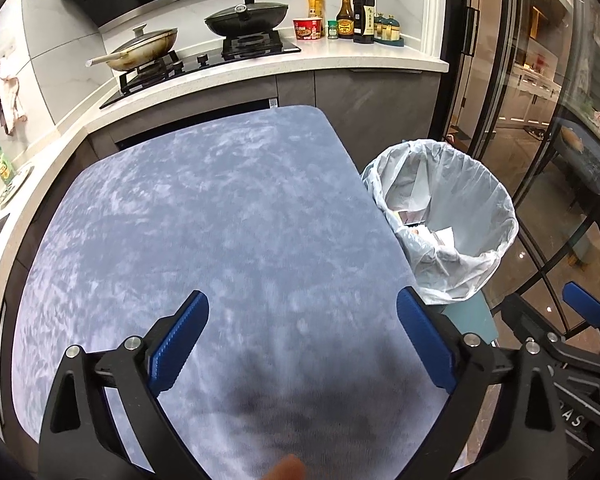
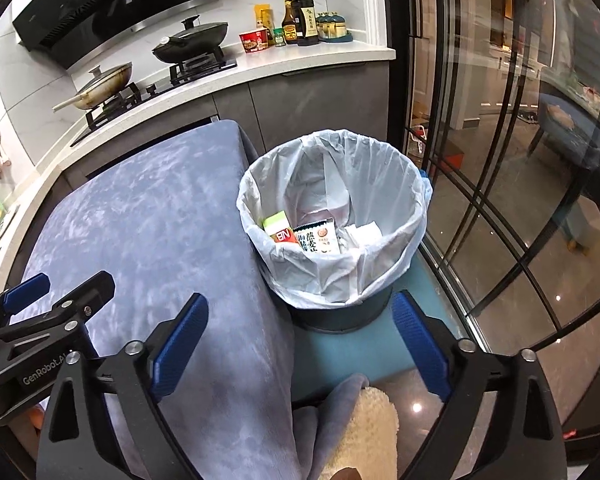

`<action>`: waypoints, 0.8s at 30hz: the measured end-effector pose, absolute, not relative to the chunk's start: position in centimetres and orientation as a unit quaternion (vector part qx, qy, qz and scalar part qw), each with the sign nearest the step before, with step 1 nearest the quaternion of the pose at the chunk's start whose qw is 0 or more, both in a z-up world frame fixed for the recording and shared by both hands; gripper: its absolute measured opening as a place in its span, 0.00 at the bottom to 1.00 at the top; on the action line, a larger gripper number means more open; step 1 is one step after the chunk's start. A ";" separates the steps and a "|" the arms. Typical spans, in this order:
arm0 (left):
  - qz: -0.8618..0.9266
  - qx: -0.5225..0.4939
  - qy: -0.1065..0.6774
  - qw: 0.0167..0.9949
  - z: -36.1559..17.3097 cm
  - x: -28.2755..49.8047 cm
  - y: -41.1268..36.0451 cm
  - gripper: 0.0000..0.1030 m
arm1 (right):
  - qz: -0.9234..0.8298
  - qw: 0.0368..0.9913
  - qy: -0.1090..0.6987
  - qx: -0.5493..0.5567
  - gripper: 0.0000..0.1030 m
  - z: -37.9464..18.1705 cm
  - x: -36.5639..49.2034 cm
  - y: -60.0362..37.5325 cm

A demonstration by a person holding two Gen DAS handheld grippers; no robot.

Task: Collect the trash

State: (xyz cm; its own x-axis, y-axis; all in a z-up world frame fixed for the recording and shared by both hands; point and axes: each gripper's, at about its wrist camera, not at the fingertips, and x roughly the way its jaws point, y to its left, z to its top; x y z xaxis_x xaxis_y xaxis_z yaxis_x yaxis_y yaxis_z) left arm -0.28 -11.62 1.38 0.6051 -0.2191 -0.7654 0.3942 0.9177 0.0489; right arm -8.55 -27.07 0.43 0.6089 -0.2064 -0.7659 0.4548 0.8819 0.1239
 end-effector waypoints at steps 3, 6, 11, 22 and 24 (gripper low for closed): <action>-0.169 0.114 0.409 0.889 1.1 -0.7 -11.6 0.89 | -0.192 0.881 0.403 0.153 0.93 0.2 -8.9 -27.0; -0.165 0.118 0.410 0.889 0.8 -0.9 -11.6 0.89 | -0.193 0.879 0.408 0.152 0.93 0.0 -9.0 -27.0; -0.159 0.116 0.416 0.887 0.4 -1.0 -11.4 0.89 | -0.192 0.876 0.417 0.151 0.93 -0.4 -9.0 -26.9; -0.146 0.117 0.422 0.887 -0.1 -0.8 -11.0 0.89 | -0.183 0.873 0.428 0.143 0.93 -0.9 -8.2 -26.6; -0.145 0.118 0.423 0.887 -0.2 -0.7 -11.0 0.89 | -0.183 0.873 0.429 0.142 0.93 -1.0 -8.1 -26.6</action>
State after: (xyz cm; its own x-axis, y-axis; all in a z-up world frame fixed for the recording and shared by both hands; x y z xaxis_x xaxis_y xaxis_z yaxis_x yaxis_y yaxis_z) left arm -0.72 -11.05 -0.17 0.6002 -0.1574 -0.7842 0.3566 0.9303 0.0862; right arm -8.10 -26.58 -0.95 0.5659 -0.1975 -0.8005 0.4408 0.8930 0.0913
